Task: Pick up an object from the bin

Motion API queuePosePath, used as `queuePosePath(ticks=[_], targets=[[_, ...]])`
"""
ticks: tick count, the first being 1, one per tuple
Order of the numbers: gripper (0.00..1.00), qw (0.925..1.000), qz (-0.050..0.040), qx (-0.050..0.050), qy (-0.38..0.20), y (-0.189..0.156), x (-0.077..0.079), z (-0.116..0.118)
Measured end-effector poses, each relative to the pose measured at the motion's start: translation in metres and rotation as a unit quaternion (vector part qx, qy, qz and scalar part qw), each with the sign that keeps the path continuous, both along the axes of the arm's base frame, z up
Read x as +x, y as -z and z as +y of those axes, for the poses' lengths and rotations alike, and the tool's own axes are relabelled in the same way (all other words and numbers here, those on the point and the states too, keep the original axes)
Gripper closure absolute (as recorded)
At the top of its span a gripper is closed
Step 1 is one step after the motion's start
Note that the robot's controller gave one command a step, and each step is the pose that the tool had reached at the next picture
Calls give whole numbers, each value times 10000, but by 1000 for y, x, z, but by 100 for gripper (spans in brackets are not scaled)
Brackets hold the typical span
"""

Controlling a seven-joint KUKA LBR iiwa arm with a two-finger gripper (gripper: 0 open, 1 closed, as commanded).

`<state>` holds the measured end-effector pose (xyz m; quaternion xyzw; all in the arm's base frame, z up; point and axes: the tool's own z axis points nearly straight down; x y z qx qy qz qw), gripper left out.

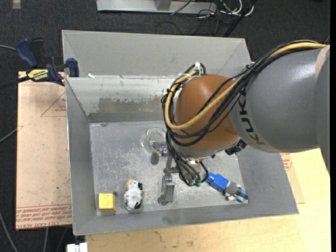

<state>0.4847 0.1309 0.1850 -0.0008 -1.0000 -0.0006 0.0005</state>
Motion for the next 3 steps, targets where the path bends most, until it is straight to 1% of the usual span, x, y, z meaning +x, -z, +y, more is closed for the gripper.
queuePosePath(ticks=[1, 2, 3], targets=[[0, 10000, 0, 0, 0, 0, 0, 0], [0, 9958, -13, -1, -914, 52, 9, 17], [0, 9558, -17, 2, -2941, 60, 16, 37]])
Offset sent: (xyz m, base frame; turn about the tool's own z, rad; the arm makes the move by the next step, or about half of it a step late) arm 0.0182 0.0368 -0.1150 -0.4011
